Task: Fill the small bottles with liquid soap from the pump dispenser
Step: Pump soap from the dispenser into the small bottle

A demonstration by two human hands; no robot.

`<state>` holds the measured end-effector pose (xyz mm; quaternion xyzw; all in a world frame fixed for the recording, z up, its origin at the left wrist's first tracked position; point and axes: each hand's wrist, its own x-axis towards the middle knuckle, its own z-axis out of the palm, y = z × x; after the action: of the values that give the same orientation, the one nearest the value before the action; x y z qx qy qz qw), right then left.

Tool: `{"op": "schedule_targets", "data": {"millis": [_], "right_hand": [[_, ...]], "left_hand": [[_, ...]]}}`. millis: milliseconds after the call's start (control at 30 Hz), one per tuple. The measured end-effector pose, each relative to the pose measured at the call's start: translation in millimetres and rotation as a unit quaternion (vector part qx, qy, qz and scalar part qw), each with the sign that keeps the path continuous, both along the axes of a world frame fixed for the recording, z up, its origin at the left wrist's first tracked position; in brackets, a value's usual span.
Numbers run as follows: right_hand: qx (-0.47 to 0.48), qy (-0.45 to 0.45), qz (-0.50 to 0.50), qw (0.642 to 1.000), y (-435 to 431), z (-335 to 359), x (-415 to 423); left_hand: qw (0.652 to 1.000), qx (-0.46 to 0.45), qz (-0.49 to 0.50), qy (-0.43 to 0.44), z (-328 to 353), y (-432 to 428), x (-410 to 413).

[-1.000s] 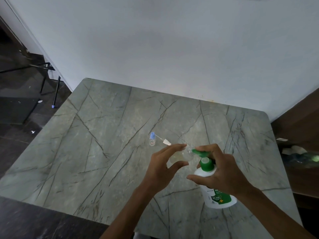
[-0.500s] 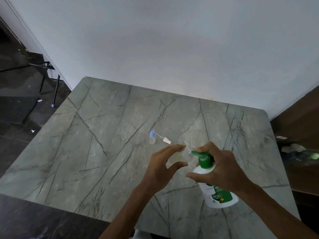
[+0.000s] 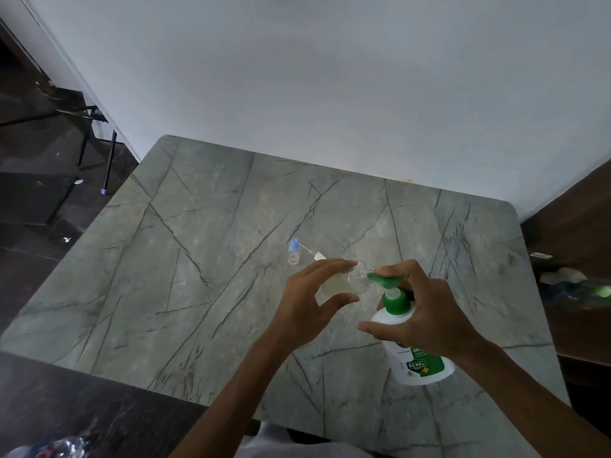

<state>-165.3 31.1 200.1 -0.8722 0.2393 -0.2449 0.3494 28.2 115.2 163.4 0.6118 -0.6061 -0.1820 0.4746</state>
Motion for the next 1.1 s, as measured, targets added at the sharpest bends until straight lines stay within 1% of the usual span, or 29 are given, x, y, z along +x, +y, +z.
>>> {"op": "schedule_targets", "data": {"millis": [167, 367, 667, 1100], "right_hand": [[-0.019, 0.001, -0.008, 1.000, -0.1, -0.3, 2.0], [-0.013, -0.005, -0.005, 1.000, -2.4, -0.6, 1.5], [0.009, 0.000, 0.007, 1.000, -1.6, -3.8, -2.8], [-0.012, -0.001, -0.019, 1.000, 3.2, -3.4, 1.0]], "left_hand": [[1.000, 0.006, -0.006, -0.013, -2.2, 2.5, -0.2], [1.000, 0.015, -0.020, -0.004, -3.5, 3.8, 0.1], [1.000, 0.007, -0.003, 0.003, -2.9, 3.1, -2.7], [1.000, 0.013, 0.009, 0.007, -4.6, 6.0, -8.3]]}}
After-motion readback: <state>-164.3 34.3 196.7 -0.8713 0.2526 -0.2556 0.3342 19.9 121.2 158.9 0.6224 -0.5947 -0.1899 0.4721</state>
